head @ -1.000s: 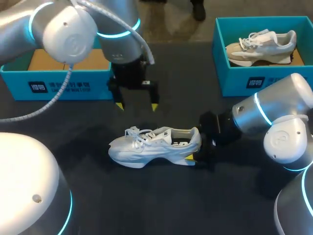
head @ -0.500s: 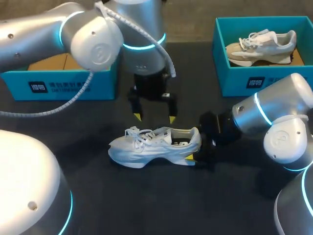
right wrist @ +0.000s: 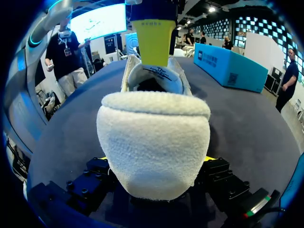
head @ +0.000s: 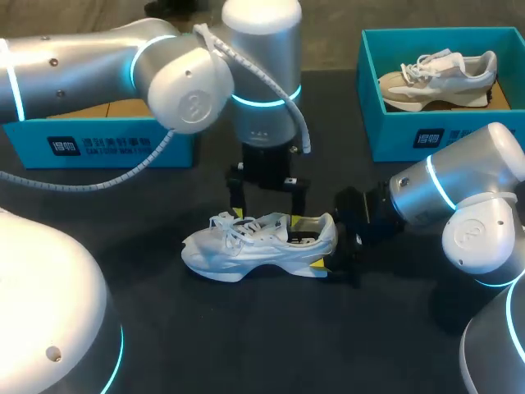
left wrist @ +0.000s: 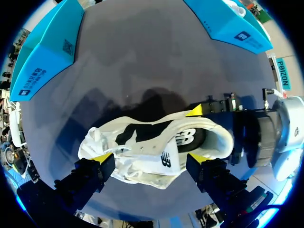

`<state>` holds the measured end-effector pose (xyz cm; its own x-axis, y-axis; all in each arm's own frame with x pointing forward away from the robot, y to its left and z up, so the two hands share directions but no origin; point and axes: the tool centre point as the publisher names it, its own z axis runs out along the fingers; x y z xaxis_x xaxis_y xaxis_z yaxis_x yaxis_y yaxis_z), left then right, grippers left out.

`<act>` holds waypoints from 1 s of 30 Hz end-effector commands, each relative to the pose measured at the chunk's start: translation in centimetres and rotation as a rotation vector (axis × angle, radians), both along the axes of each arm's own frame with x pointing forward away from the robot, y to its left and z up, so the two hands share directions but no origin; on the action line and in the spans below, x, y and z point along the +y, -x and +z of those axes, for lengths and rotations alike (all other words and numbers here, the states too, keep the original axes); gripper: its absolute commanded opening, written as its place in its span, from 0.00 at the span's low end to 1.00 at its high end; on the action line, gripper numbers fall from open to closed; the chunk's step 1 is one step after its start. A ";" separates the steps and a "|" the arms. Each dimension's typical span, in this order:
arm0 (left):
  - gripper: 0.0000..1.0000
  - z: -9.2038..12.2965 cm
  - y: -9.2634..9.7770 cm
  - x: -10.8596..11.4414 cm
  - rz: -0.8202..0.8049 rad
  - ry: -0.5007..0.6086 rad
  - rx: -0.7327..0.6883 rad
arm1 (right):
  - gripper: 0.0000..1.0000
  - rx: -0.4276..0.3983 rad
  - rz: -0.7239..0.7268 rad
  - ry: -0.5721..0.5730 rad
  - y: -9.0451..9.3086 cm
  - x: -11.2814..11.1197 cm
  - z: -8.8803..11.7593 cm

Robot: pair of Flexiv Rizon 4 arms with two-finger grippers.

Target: Take the shoe out of the shoebox, open the shoe tongue, remove and reinsert the insole, then place the shoe into the shoebox

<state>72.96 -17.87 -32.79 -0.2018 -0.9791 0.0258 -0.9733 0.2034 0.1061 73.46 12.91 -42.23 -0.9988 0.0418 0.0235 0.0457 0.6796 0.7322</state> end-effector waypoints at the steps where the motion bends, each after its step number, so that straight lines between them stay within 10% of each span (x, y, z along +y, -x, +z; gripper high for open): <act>1: 1.00 -0.5 0.0 -0.7 -0.010 -0.046 0.002 | 0.00 0.000 0.000 0.002 -0.2 0.3 -0.3; 30: 1.00 -1.2 0.7 2.7 0.109 -0.198 -0.019 | 0.00 0.000 0.000 0.002 -0.2 0.3 -0.3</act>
